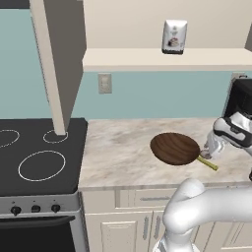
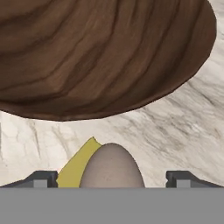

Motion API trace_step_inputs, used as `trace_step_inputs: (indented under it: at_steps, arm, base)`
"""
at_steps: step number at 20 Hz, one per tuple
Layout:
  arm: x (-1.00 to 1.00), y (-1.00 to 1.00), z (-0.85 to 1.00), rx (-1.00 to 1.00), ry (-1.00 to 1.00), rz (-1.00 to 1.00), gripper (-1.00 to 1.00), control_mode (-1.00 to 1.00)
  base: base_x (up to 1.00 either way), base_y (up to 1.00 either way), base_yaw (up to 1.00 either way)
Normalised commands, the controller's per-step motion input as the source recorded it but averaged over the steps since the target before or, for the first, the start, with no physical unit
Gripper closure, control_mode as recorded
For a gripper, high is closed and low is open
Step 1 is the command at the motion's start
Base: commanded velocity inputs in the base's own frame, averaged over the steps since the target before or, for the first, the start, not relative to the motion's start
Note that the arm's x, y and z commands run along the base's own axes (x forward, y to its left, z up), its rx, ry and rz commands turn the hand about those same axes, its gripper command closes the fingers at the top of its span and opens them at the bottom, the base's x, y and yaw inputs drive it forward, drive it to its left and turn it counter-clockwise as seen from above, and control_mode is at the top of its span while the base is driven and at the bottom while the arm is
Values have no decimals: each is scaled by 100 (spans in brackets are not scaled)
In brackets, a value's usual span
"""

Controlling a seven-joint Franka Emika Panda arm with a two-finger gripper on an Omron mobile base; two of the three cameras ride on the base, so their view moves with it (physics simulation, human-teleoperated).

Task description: Pick the egg and butter from the fridge and place them by the bowl for mixing.

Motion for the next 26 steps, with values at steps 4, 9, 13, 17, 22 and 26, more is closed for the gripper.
trace_step_inputs:
  at_steps: [4,9,13,17,22,26]
  arm:
    - [-14,0,42,0,2,0,-100,-100]
    - [-49,3,13,0,0,0,-100,-100]
    - [-76,11,0,0,0,0,-100,-100]
    - [-79,17,2,0,0,0,-100,-100]
    - [-81,26,13,-3,0,0,-100,-100]
    - [-72,51,14,-10,0,-2,-100,-100]
  base:
    - [0,0,0]
    - [0,0,0]
    - [0,0,0]
    - [0,0,0]
    - [0,0,0]
    - [0,0,0]
